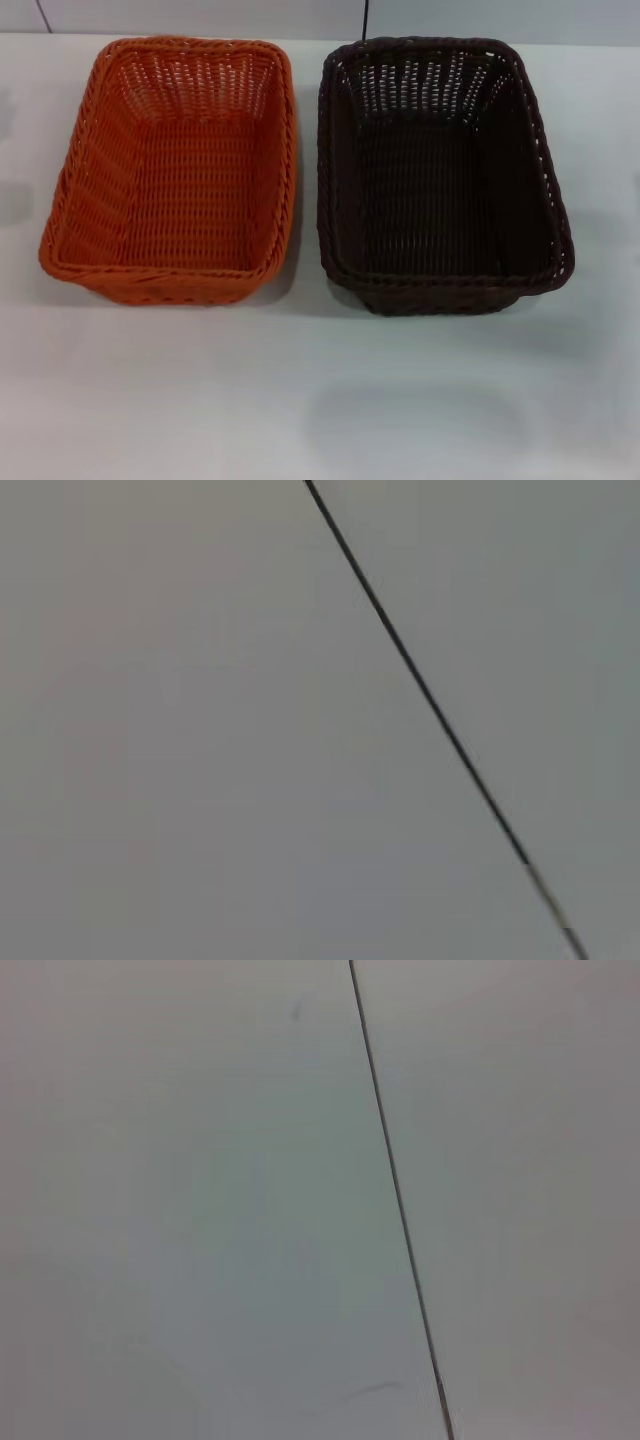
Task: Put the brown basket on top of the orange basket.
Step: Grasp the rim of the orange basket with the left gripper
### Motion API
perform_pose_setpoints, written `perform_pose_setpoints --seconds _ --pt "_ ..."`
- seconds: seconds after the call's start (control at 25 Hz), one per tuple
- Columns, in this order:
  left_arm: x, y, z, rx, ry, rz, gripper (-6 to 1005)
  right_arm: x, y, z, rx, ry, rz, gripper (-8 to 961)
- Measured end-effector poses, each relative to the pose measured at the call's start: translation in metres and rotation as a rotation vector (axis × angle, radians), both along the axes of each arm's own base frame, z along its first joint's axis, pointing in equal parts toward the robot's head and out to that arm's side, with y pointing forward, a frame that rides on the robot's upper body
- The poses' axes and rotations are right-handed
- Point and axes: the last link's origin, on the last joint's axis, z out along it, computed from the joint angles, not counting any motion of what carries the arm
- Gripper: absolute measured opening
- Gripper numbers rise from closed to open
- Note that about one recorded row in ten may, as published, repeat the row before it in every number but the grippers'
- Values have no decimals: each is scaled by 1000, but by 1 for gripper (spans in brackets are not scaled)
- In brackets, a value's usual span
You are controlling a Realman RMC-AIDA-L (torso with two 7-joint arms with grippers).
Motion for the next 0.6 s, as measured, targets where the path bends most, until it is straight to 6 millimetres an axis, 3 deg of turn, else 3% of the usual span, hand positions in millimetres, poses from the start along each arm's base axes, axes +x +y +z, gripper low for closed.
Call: perform_pose_setpoints --seconds 0.08,0.32,0.44,0.56,0.6 --pt "-12 1 4 60 142 29 782 -1 2 -2 -11 3 -1 800" --pt "-23 17 14 134 221 200 782 0 6 -3 -27 6 -8 800" --pt "-38 35 17 37 34 400 782 0 6 -3 -30 8 -9 800" --pt "-39 38 16 8 -9 428 782 -2 9 -4 -31 13 -8 800" --pt "-35 43 15 -84 -92 483 782 -2 9 -4 -31 13 -8 800"
